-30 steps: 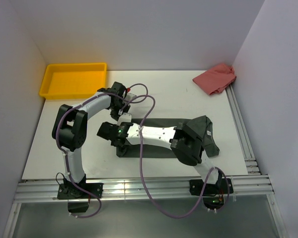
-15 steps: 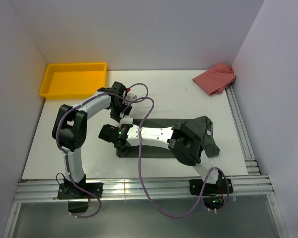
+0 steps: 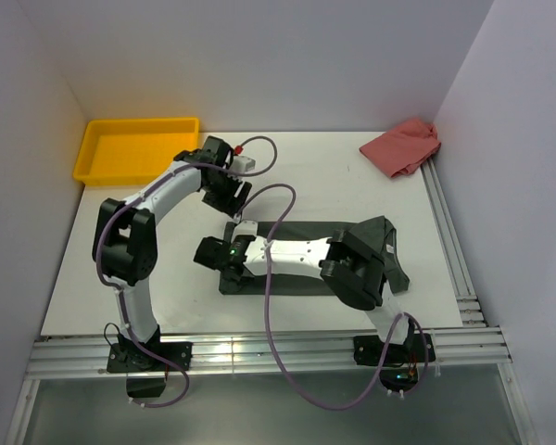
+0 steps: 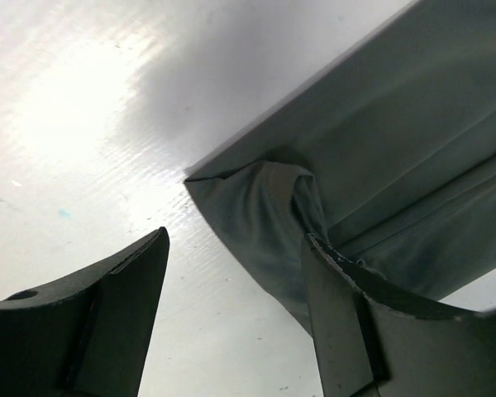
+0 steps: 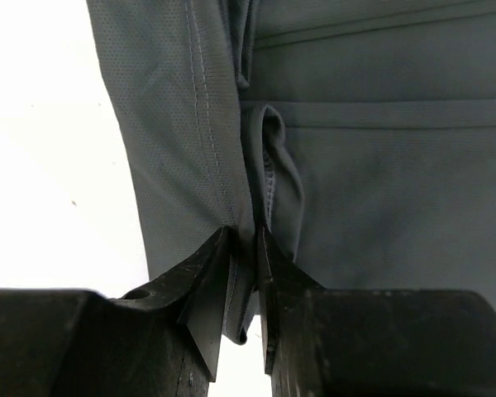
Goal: Roll the t-shirts
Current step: Roll the tshirt
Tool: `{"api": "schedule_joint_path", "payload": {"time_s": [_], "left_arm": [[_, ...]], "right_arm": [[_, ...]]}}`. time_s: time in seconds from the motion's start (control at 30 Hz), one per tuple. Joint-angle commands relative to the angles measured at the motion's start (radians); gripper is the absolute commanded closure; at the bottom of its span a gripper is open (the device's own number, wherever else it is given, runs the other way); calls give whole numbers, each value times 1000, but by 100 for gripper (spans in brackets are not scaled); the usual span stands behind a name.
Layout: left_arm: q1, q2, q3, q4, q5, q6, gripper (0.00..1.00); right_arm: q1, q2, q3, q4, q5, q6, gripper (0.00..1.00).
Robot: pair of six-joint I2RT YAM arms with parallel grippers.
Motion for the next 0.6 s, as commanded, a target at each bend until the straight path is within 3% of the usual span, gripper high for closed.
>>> {"api": "schedule_joint_path", "payload": {"time_s": [0.0, 0.23, 0.3, 0.57], "left_arm": [[42, -70, 51, -27, 57, 21, 29], [108, -97, -15, -8, 121, 38, 29], [121, -105, -56, 14, 145, 44, 30], [149, -94, -161, 74, 210, 38, 31]], "right_arm": [[-7, -93, -42, 31, 27, 24, 73], [-9, -161, -138, 129, -9, 19, 67], [-10, -174, -146, 137, -10, 13, 61], [-5, -229, -146, 149, -18, 2, 64]]}}
